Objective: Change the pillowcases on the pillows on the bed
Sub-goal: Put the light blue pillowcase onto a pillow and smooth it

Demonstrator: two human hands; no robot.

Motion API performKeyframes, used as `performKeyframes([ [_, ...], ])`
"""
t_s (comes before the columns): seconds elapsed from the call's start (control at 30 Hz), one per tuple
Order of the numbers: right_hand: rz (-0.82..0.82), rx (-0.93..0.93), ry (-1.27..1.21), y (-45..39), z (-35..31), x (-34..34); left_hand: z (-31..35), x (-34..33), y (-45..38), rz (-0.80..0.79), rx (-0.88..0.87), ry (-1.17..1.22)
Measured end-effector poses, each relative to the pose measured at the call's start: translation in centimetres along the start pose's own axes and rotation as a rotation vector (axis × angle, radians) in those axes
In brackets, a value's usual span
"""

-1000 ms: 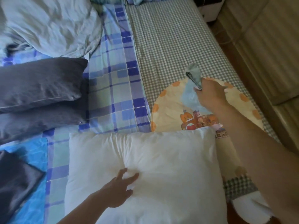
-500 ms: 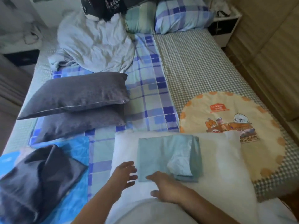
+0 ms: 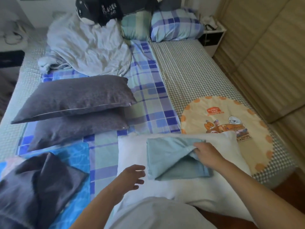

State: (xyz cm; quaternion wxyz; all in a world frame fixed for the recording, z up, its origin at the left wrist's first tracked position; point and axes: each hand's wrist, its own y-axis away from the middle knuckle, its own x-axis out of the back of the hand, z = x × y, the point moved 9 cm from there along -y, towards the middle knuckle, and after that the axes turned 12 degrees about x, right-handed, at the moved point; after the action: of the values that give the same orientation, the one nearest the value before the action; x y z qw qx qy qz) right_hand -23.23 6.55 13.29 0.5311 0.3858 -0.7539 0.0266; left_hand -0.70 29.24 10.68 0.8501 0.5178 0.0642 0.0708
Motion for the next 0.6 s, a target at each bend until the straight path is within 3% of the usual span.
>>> performKeyframes([
  [0.13,0.174,0.236,-0.084,0.3,-13.3,13.0,9.0,-5.9,6.1,-0.139,-0.273,-0.209],
  [0.3,0.365,0.383,-0.292,5.6,-25.1,30.1,23.7,-7.2,17.5,0.043,-0.729,-0.117],
  [0.43,0.516,0.452,-0.381,9.5,-29.8,40.7,32.2,-3.7,25.4,0.416,-1.011,-0.339],
  [0.53,0.525,0.432,-0.373,10.8,-30.6,45.1,36.9,0.7,29.2,0.643,-1.064,-0.318],
  [0.6,0.5,0.41,-0.409,10.9,-30.7,46.6,38.9,3.1,32.4,0.9,-1.078,-0.372],
])
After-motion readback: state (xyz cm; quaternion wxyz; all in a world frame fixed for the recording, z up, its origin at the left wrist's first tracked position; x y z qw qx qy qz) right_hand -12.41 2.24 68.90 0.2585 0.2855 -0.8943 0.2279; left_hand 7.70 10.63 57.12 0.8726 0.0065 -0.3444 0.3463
